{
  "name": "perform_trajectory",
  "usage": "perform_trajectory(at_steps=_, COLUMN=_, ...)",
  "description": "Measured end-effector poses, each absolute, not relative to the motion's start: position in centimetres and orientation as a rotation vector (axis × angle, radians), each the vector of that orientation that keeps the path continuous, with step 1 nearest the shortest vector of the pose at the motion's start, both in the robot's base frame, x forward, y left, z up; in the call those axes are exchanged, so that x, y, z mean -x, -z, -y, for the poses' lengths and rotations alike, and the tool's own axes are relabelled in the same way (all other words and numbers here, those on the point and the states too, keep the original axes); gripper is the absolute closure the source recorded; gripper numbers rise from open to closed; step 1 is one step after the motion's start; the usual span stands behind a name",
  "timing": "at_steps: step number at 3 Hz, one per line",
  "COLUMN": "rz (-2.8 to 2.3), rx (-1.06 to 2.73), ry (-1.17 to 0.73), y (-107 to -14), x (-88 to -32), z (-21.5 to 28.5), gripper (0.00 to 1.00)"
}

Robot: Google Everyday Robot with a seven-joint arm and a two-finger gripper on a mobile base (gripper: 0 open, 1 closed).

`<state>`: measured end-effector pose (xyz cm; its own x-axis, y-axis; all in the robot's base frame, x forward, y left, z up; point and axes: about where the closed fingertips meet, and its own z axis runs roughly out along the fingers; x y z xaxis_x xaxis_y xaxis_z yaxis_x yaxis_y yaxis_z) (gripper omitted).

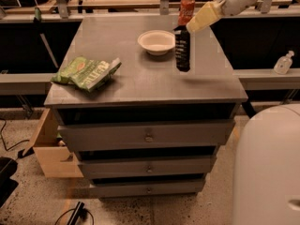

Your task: Pick rxbar chocolate from paper bowl and place on counter

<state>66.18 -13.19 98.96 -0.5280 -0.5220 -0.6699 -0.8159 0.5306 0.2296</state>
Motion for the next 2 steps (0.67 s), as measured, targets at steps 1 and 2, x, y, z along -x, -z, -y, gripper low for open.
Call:
perform_trajectory(at_steps=1, rz=-2.275, rx=1.126, ry=-0.882, y=-95.6, x=-64.9, z=10.6, gripper=1.00)
perform_trajectory(at_steps=2, rz=-2.338, rx=1.118, ry=-0.976, y=-91.8, x=-63.7, z=9.8, gripper=1.00)
